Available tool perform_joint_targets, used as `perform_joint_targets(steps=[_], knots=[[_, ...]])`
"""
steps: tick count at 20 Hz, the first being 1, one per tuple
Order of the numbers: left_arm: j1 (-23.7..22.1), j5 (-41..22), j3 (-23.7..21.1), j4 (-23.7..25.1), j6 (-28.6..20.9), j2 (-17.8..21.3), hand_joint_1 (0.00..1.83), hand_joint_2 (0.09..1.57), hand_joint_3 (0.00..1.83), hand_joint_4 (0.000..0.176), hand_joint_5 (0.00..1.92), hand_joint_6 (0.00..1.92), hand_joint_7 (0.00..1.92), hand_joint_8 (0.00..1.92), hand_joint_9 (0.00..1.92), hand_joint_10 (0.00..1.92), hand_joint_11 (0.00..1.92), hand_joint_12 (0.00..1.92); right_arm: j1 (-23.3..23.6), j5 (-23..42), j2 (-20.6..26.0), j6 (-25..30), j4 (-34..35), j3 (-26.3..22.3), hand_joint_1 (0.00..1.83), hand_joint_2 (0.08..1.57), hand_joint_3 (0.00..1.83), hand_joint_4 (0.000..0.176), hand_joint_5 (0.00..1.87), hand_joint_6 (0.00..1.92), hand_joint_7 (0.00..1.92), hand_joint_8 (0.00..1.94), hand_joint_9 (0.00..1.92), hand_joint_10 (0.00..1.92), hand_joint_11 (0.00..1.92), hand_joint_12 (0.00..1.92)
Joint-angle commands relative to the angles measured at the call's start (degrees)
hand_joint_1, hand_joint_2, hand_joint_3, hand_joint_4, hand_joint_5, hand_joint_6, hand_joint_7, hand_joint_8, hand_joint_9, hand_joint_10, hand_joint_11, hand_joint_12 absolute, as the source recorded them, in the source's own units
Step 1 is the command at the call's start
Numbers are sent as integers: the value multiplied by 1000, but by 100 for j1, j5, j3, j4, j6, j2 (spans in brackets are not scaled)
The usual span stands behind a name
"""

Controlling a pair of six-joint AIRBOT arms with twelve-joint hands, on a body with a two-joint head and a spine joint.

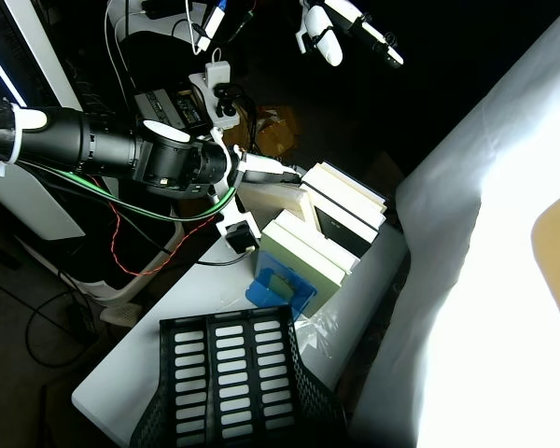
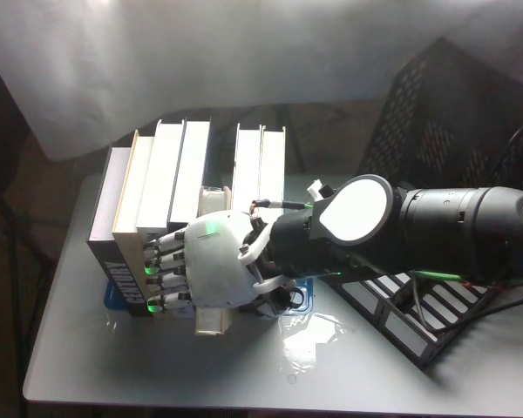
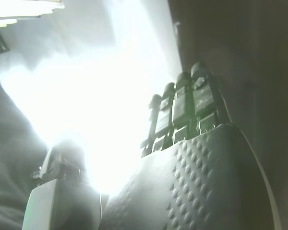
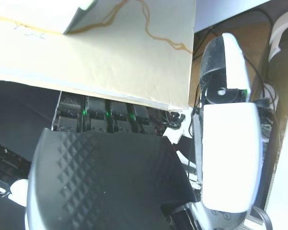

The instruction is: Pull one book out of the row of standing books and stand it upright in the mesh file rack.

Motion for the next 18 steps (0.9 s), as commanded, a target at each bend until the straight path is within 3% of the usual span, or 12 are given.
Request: perform_joint_targets(steps=[1, 2, 3, 4, 5, 6, 9, 10, 11, 12, 13, 18], knots=[[10, -733, 27, -160, -28, 35, 223, 1321, 0, 8, 0, 0, 0, 0, 0, 0, 0, 0, -34, -136, 44, -39, 23, 18, 1132, 1068, 0, 0, 579, 244, 659, 150, 503, 281, 0, 1274], [9, -736, 28, -161, -28, 37, 220, 1323, 0, 12, 0, 0, 0, 0, 0, 0, 0, 0, -49, -134, 44, -39, 23, 19, 1236, 1047, 0, 0, 1047, 493, 1052, 740, 814, 1050, 430, 1792], [9, -736, 28, -161, -28, 37, 206, 1326, 0, 11, 0, 0, 0, 0, 0, 0, 0, 0, -58, -134, 44, -39, 23, 22, 1093, 1083, 16, 61, 1014, 904, 1190, 1406, 1060, 1739, 890, 1895], [9, -737, 28, -161, -28, 37, 214, 1323, 0, 14, 0, 0, 0, 0, 0, 0, 0, 0, -60, -119, 43, -23, 23, 36, 1183, 1112, 43, 0, 912, 1051, 1026, 1212, 878, 1557, 705, 1916], [9, -742, 27, -164, -28, 37, 214, 1320, 0, 13, 0, 0, 0, 0, 0, 0, 0, 0, -61, -117, 43, -20, 23, 44, 1232, 959, 286, 0, 965, 981, 1092, 1050, 926, 1431, 746, 1920], [9, -744, 27, -164, -28, 37, 213, 1319, 0, 13, 0, 0, 0, 0, 0, 0, 0, 0, -61, -108, 43, -10, 23, 54, 1254, 866, 498, 0, 965, 969, 1061, 1200, 945, 1549, 728, 1921], [9, -755, 26, -166, -28, 38, 215, 1317, 0, 12, 0, 0, 0, 0, 0, 0, 0, 0, -61, -88, 42, 3, 50, 67, 1268, 871, 449, 0, 1048, 775, 1056, 1207, 952, 1519, 826, 1921], [9, -760, 26, -168, -28, 38, 214, 1317, 0, 10, 0, 0, 0, 0, 0, 0, 0, 0, -61, -87, 42, 3, 51, 74, 1248, 907, 359, 0, 1057, 812, 1069, 1081, 911, 1338, 681, 1909], [10, -762, 26, -171, -28, 37, 220, 1317, 0, 11, 0, 0, 0, 0, 0, 0, 0, 0, -61, -87, 42, 3, 60, 89, 1268, 880, 422, 0, 1069, 711, 1061, 1208, 1040, 1472, 856, 1919], [11, -762, 27, -171, -28, 36, 223, 1317, 0, 10, 0, 0, 0, 0, 0, 0, 0, 0, -61, -84, 42, 3, 64, 99, 1178, 867, 383, 0, 1118, 802, 1206, 1362, 1125, 1584, 1003, 1921], [11, -762, 27, -171, -28, 36, 226, 1319, 0, 6, 0, 0, 0, 0, 0, 0, 0, 0, -61, -74, 42, 4, 80, 112, 1260, 812, 514, 0, 1081, 784, 1141, 1163, 1025, 1456, 865, 1921], [13, -769, 23, -176, -28, 38, 231, 1316, 0, 9, 0, 0, 0, 0, 0, 0, 0, 0, -54, -21, 43, 4, 103, 122, 1271, 827, 510, 0, 1048, 818, 1106, 1113, 972, 1366, 718, 1921]])
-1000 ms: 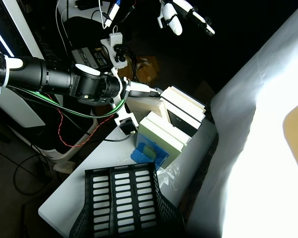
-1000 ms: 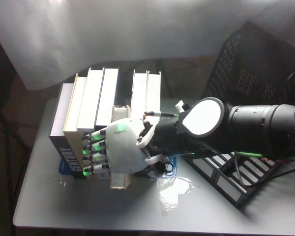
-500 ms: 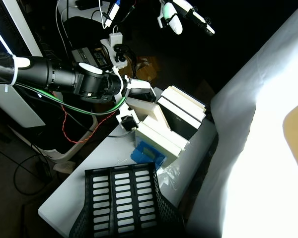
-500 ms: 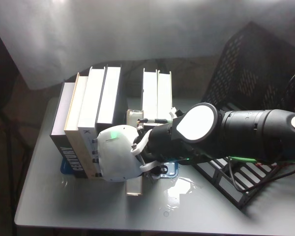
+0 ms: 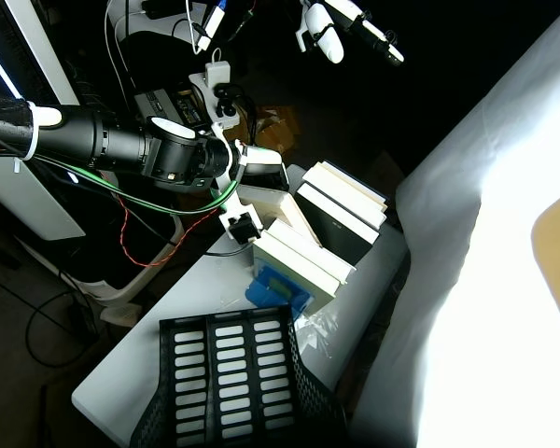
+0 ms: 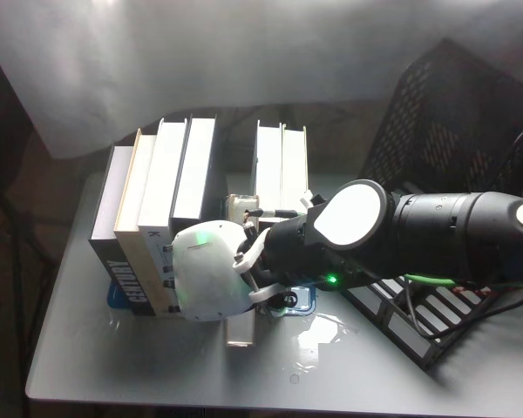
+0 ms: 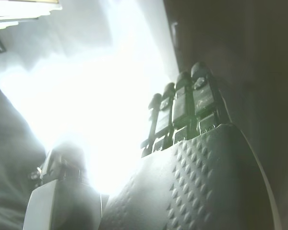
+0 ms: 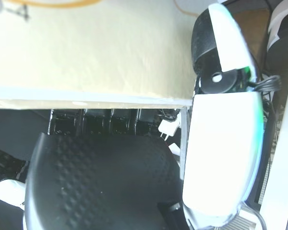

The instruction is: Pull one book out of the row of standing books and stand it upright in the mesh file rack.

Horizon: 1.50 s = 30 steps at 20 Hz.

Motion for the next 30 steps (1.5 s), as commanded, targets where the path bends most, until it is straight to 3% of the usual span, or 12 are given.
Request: perform_joint_targets(steps=[1, 5, 6, 11, 12, 13, 14, 17, 22, 25, 27, 30], knots=[[15, -759, 22, -165, -31, 37, 240, 1320, 0, 0, 0, 0, 0, 0, 0, 0, 0, 0, -18, -250, 112, 1, 38, 52, 1277, 830, 510, 0, 1053, 788, 1093, 1158, 961, 1402, 738, 1921], [33, -777, 15, -176, -31, 37, 234, 1319, 0, 8, 0, 0, 0, 0, 0, 0, 0, 0, 98, -173, 113, 2, 44, -2, 1365, 1083, 64, 0, 976, 963, 1034, 992, 818, 1305, 566, 1851], [33, -777, 11, -176, -31, 37, 229, 1318, 0, 10, 0, 0, 0, 0, 0, 0, 0, 0, 148, -151, 119, 2, 48, -49, 1272, 1076, 38, 0, 1034, 806, 1041, 1082, 873, 1285, 614, 1844], [37, -792, 5, -179, -31, 39, 230, 1327, 3, 9, 0, 0, 0, 0, 0, 0, 0, 0, 225, -62, 227, 2, 120, -130, 1225, 1089, 5, 27, 997, 958, 1075, 920, 899, 1086, 490, 1771], [37, -794, 3, -179, -31, 41, 227, 1324, 1, 14, 0, 0, 0, 0, 0, 0, 0, 0, 236, -49, 244, 2, 128, -139, 1244, 1072, 0, 0, 1036, 844, 1126, 897, 954, 1103, 558, 1776], [38, -793, 4, -181, -31, 39, 220, 1321, 0, 20, 0, 0, 0, 0, 0, 0, 0, 0, 240, -49, 249, 2, 128, -141, 1263, 1089, 4, 0, 1021, 768, 1068, 1103, 949, 1415, 659, 1892], [38, -792, 3, -181, -31, 37, 220, 1324, 1, 15, 0, 0, 0, 0, 0, 0, 0, 0, 240, -49, 249, 2, 128, -140, 1265, 1091, 5, 0, 1005, 788, 1073, 1105, 935, 1458, 625, 1915], [36, -803, 1, -184, -31, 41, 216, 1323, 1, 20, 0, 0, 0, 0, 0, 0, 0, 0, 239, -48, 243, 2, 126, -145, 1347, 1113, 15, 0, 932, 961, 1033, 1031, 840, 1359, 492, 1890], [38, -798, -3, -188, -31, 40, 221, 1326, 2, 12, 0, 0, 0, 0, 0, 0, 0, 0, 235, -44, 243, 2, 126, -162, 1236, 1089, 6, 0, 1020, 854, 1055, 1036, 882, 1245, 561, 1839], [39, -798, -3, -190, -31, 36, 167, 1314, 0, 34, 0, 0, 0, 0, 0, 0, 0, 0, 232, -39, 248, 2, 126, -154, 1241, 1078, 0, 0, 1044, 825, 1090, 957, 928, 1151, 574, 1769], [39, -796, 0, -192, -31, 36, 216, 1316, 0, 24, 0, 0, 0, 0, 0, 0, 0, 0, 228, -34, 256, 2, 127, -157, 1231, 1081, 0, 27, 1033, 896, 1088, 911, 937, 1072, 546, 1744], [39, -796, 1, -192, -31, 36, 207, 1321, 1, 21, 0, 0, 0, 0, 0, 0, 0, 0, 219, -34, 261, 2, 135, -158, 1230, 1086, 0, 21, 1024, 897, 1079, 935, 915, 1102, 554, 1758]])
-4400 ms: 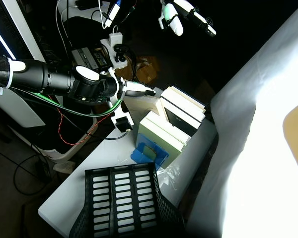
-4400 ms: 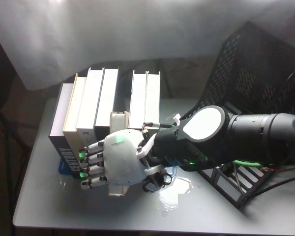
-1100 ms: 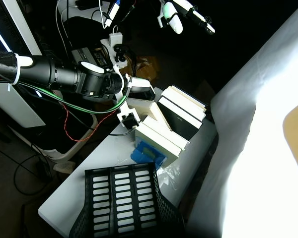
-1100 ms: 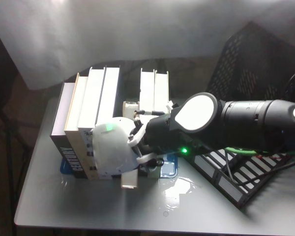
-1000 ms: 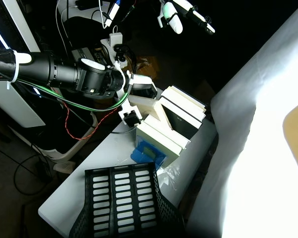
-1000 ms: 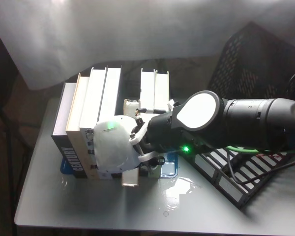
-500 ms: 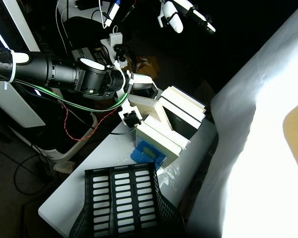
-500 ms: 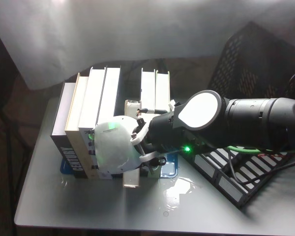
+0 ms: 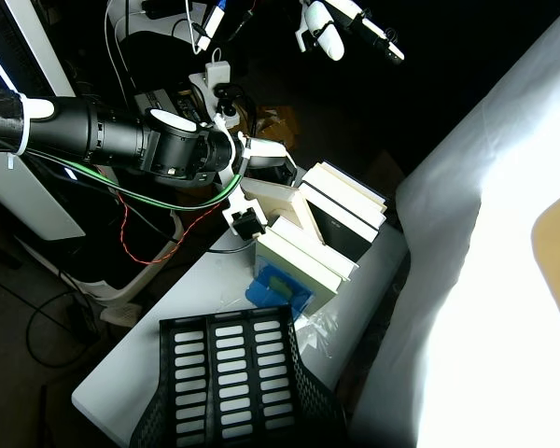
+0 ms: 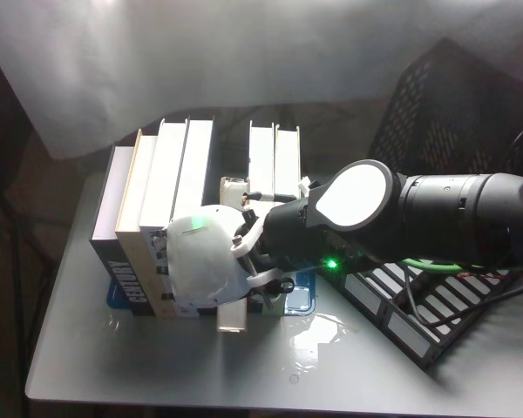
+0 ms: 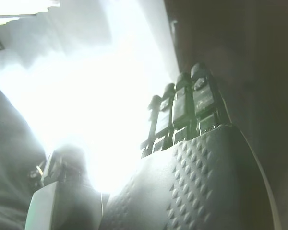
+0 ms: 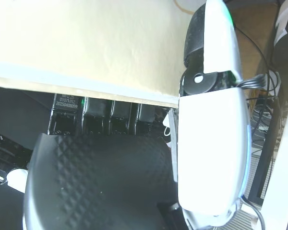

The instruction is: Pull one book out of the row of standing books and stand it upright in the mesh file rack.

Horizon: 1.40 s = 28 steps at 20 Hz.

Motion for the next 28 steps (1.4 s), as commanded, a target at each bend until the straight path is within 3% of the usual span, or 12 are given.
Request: perform_joint_targets(steps=[1, 3, 6, 7, 8, 10, 15, 16, 19, 21, 23, 28], knots=[[26, -707, 33, -153, -31, 36, 207, 1325, 2, 18, 0, 0, 0, 0, 0, 0, 0, 0, 25, -158, 114, -13, 52, -2, 1222, 1098, 3, 29, 992, 967, 1047, 960, 867, 1075, 468, 1764], [26, -702, 36, -153, -31, 31, 217, 1324, 2, 19, 0, 0, 0, 0, 0, 0, 0, 0, 25, -158, 120, -13, 68, 2, 1233, 1096, 1, 0, 1011, 864, 1047, 1046, 884, 1200, 519, 1826], [26, -696, 40, -153, -31, 25, 215, 1319, 0, 22, 0, 0, 0, 0, 0, 0, 0, 0, 23, -158, 124, -13, 75, 2, 1228, 1097, 0, 1, 1012, 887, 1039, 1029, 858, 1184, 496, 1815], [26, -696, 40, -153, -31, 25, 222, 1320, 0, 25, 0, 0, 0, 0, 0, 0, 0, 0, 22, -158, 124, -13, 76, 2, 1226, 1097, 0, 16, 1001, 931, 1050, 985, 865, 1141, 489, 1783], [26, -696, 40, -153, -31, 25, 223, 1317, 0, 29, 0, 0, 0, 0, 0, 0, 0, 0, 20, -158, 125, -13, 76, 2, 1257, 1089, 0, 0, 1041, 766, 1064, 1082, 940, 1325, 599, 1856], [26, -697, 41, -153, -31, 24, 193, 1319, 0, 27, 0, 0, 0, 0, 0, 0, 0, 0, 20, -158, 125, -13, 78, 3, 1244, 1104, 3, 0, 1005, 821, 1027, 1149, 893, 1412, 557, 1885], [29, -695, 38, -153, -31, 23, 208, 1317, 0, 31, 0, 0, 0, 0, 0, 0, 0, 0, 54, -132, 165, -13, 155, 4, 1214, 1113, 4, 28, 955, 1026, 1023, 1001, 867, 1139, 471, 1793], [28, -694, 38, -153, -31, 23, 197, 1319, 0, 27, 0, 0, 0, 0, 0, 0, 0, 0, 81, -95, 207, -13, 201, -13, 1234, 1107, 0, 0, 976, 911, 1038, 1072, 898, 1234, 510, 1842], [28, -692, 25, -152, -31, 36, 212, 1322, 0, 21, 0, 0, 0, 0, 0, 0, 0, 0, 183, -20, 378, -13, 225, -161, 1256, 1128, 6, 0, 965, 804, 978, 1299, 900, 1580, 654, 1920], [27, -693, 20, -152, -31, 38, 213, 1323, 1, 19, 0, 0, 0, 0, 0, 0, 0, 0, 264, 35, 484, -13, 254, -236, 1231, 1170, 15, 0, 856, 1125, 875, 1311, 918, 1812, 755, 1921], [27, -687, 18, -150, -31, 41, 231, 1322, 0, 18, 0, 0, 0, 0, 0, 0, 0, 0, 320, 120, 557, -5, 333, -253, 1238, 1177, 5, 0, 882, 901, 882, 1467, 964, 1814, 909, 1921], [25, -696, -2, -149, -31, 71, 210, 1320, 0, 15, 0, 0, 0, 0, 0, 0, 0, 0, 539, 450, 759, 510, 155, -285, 1208, 1221, 13, 0, 756, 1313, 790, 1406, 977, 1919, 1041, 1921]])
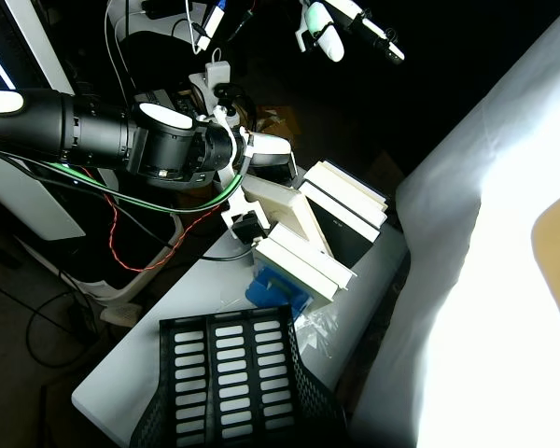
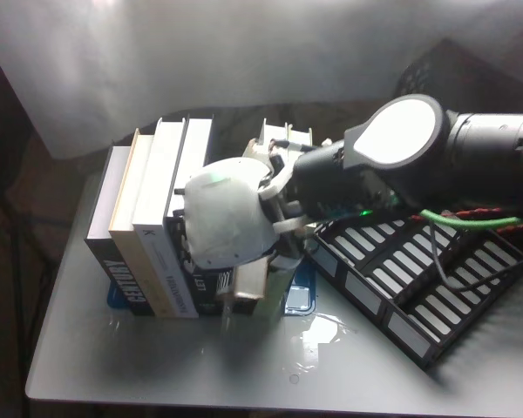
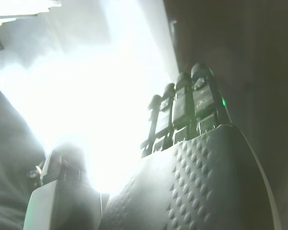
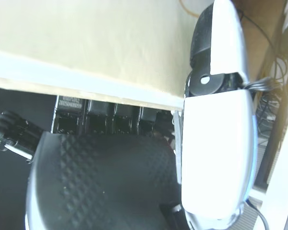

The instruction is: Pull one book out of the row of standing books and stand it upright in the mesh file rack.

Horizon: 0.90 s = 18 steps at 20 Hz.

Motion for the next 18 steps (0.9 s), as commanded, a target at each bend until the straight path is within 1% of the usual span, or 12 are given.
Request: perform_joint_targets(steps=[1, 3, 4, 6, 7, 8, 10, 11, 13, 14, 16, 18], knots=[[25, -698, 16, -138, -31, 69, 204, 1316, 0, 20, 0, 0, 0, 0, 0, 0, 0, 0, 86, -164, 126, 47, 115, -9, 1208, 1237, 11, 0, 743, 1144, 791, 1579, 990, 1889, 1060, 1921], [24, -696, 16, -137, -31, 71, 174, 1319, 0, 22, 0, 0, 0, 0, 0, 0, 0, 0, 174, -106, 188, 79, 115, -41, 1220, 1225, 0, 0, 777, 1049, 829, 1562, 1037, 1842, 1064, 1921], [23, -696, 16, -132, -31, 74, 180, 1322, 1, 24, 0, 0, 0, 0, 0, 0, 0, 0, 225, -69, 230, 119, 115, -60, 1216, 1219, 0, 0, 779, 1237, 813, 1416, 1047, 1892, 1086, 1921], [20, -695, 13, -126, -31, 76, 188, 1323, 1, 22, 0, 0, 0, 0, 0, 0, 0, 0, 292, -16, 292, 206, 115, -72, 1209, 1227, 1, 0, 757, 1318, 791, 1415, 1086, 1920, 1134, 1921], [19, -695, 13, -124, -31, 76, 204, 1318, 0, 23, 0, 0, 0, 0, 0, 0, 0, 0, 323, 14, 315, 257, 115, -72, 1135, 1212, 0, 0, 803, 1273, 1067, 1836, 1284, 1921, 1375, 1921], [14, -689, 15, -116, -31, 75, 183, 1315, 0, 26, 0, 0, 0, 0, 0, 0, 0, 0, 363, 46, 347, 310, 115, -72, 1118, 1209, 0, 0, 813, 1261, 1156, 1920, 1360, 1921, 1461, 1921], [8, -689, 13, -106, -31, 75, 178, 1314, 0, 32, 0, 0, 0, 0, 0, 0, 0, 0, 427, 117, 403, 394, 130, -70, 1119, 1197, 0, 0, 835, 1229, 1019, 1891, 1167, 1921, 1277, 1921], [3, -691, 13, -102, -31, 76, 191, 1316, 0, 23, 0, 0, 0, 0, 0, 0, 0, 0, 452, 133, 439, 404, 167, -72, 1180, 1223, 23, 0, 753, 1332, 808, 1551, 1081, 1921, 1189, 1921], [-7, -692, 11, -98, -31, 79, 209, 1321, 1, 21, 0, 0, 0, 0, 0, 0, 0, 0, 504, 145, 500, 437, 193, -83, 1126, 1181, 1, 0, 853, 1200, 1034, 1918, 1231, 1921, 1350, 1921], [-9, -690, 12, -97, -31, 79, 216, 1325, 2, 20, 0, 0, 0, 0, 0, 0, 0, 0, 536, 153, 529, 457, 208, -85, 1184, 1210, 38, 0, 760, 1319, 818, 1543, 1113, 1921, 1252, 1921], [-9, -693, 11, -97, -31, 74, 187, 1326, 2, 22, 0, 0, 0, 0, 0, 0, 0, 0, 608, 153, 575, 458, 256, -81, 1219, 1198, 18, 0, 822, 1067, 831, 1506, 875, 1770, 907, 1921], [-14, -694, 11, -95, -31, 74, 208, 1329, 3, 12, 0, 0, 0, 0, 0, 0, 0, 0, 672, 158, 623, 458, 283, -85, 1218, 1214, 12, 0, 823, 1029, 791, 1581, 847, 1802, 868, 1921]])
